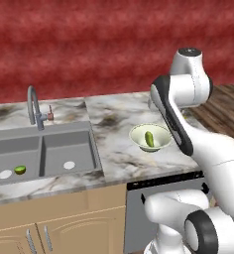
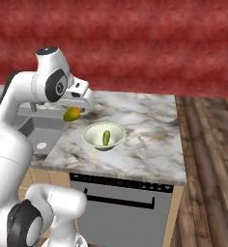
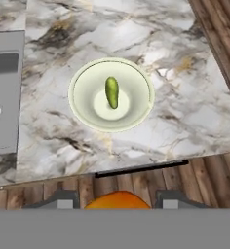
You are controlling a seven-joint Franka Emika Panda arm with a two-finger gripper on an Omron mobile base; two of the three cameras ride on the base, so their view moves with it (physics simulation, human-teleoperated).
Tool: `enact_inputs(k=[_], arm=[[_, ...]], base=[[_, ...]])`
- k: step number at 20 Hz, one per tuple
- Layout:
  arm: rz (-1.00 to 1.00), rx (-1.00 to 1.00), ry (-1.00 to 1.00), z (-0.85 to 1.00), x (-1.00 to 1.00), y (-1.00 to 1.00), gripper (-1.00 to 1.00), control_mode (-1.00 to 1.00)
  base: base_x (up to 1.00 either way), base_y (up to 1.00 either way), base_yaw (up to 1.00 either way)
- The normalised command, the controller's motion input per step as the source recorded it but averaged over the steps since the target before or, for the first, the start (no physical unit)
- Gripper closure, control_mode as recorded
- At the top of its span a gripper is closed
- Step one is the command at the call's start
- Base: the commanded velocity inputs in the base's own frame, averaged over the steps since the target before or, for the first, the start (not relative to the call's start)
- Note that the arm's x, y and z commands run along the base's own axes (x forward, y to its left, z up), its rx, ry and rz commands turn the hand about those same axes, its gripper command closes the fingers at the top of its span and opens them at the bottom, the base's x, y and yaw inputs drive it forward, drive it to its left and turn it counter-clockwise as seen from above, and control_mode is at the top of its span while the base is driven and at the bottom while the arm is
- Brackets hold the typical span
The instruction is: Pick the mangos from the cabinet and place them in one bowl. Pick the kiwi from the sink and place it in the other bowl.
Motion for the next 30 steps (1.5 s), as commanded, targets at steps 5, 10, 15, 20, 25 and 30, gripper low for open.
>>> enact_inputs(k=[5,10,15,20,25,30], arm=[[0.02,0.03,0.04,-0.11,1.00,-0.30,1.00,-1.00],[0.01,0.02,0.15,-0.20,0.95,-0.21,1.00,-1.00],[0.00,0.00,0.24,-0.25,0.37,-0.04,1.00,-1.00],[0.02,0.00,0.05,-0.49,0.32,0.00,1.00,-1.00],[0.03,0.00,-0.09,-0.59,0.14,0.00,1.00,-1.00],[0.00,0.00,-0.26,-0.50,-0.17,0.00,1.00,-1.00]], base=[[0.00,0.00,0.00],[0.00,0.00,0.00],[0.00,0.00,0.00],[0.00,0.00,0.00],[0.00,0.00,0.00],[0.00,0.00,0.00]])
